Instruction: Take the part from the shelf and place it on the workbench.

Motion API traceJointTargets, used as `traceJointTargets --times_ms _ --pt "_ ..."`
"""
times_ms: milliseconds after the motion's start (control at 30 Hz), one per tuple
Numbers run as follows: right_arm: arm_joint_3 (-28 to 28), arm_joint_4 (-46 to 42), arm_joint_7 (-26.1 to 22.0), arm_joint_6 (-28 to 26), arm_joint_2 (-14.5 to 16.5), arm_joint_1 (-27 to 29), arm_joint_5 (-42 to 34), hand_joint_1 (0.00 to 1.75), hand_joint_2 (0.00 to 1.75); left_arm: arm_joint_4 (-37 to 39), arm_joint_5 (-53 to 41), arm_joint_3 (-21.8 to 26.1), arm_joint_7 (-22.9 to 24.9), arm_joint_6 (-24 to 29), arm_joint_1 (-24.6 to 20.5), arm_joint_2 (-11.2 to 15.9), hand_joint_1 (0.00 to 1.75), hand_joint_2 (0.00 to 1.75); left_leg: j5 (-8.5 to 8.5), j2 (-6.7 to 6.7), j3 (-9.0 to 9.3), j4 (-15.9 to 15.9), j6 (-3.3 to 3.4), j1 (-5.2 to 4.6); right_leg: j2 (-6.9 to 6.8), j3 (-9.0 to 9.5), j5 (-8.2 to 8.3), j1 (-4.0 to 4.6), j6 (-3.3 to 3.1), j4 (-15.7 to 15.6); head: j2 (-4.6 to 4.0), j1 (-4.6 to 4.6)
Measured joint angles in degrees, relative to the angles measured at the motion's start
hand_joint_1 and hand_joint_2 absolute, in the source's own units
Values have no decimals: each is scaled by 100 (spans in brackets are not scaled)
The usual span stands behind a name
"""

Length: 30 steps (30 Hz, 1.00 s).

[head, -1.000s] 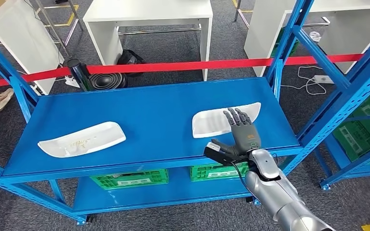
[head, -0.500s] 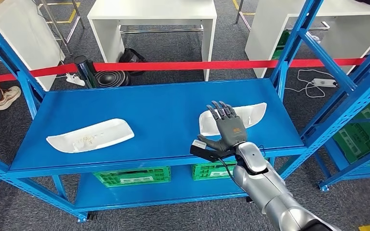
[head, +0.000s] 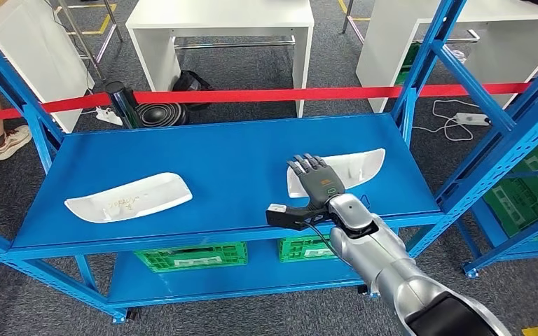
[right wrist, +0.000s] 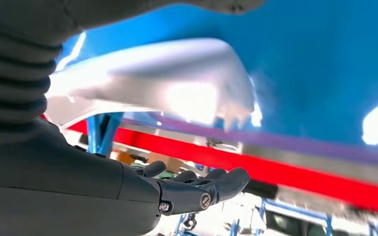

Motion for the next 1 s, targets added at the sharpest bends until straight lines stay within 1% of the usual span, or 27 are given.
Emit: traceJointTargets --times_ms 100,300,433,533,667,833,1000 --pt "123 239 155 94 -45 -98 34 0 175 1 -39 0 14 -1 9 -20 0 0 0 -2 -1 0 0 0 -1 0 0 0 0 0 0 0" --pt "186 483 223 164 -235 -219 -32 2 175 3 -81 0 -7 -8 22 -52 0 0 -3 2 7 0 2 -2 2 4 -2 -2 1 -2 0 0" --pt "192 523 257 127 -394 -213 -149 172 175 3 -128 0 -14 -34 24 -52 0 0 -4 2 16 1 3 -2 2 12 -3 -1 1 -3 0 0" --pt "190 535 258 60 -519 -154 -245 175 175 3 -171 0 2 -51 21 -52 0 0 -4 4 21 1 3 -2 3 17 -2 -2 1 -3 0 0" --pt "173 536 248 -12 -636 -42 -366 175 175 -4 -175 0 -180 -53 21 -52 0 175 -3 6 23 1 3 -2 3 18 -1 -1 2 -3 0 0" --pt "119 536 220 -105 -720 62 -465 175 175 -8 -150 0 -513 5 20 -47 0 175 -2 8 24 1 2 -1 3 19 0 0 2 -3 0 1" --pt "92 536 210 -166 -746 73 -507 175 175 -10 -179 2 -809 340 -16 -28 0 175 -2 6 24 1 2 1 3 19 -1 2 2 -3 0 2"
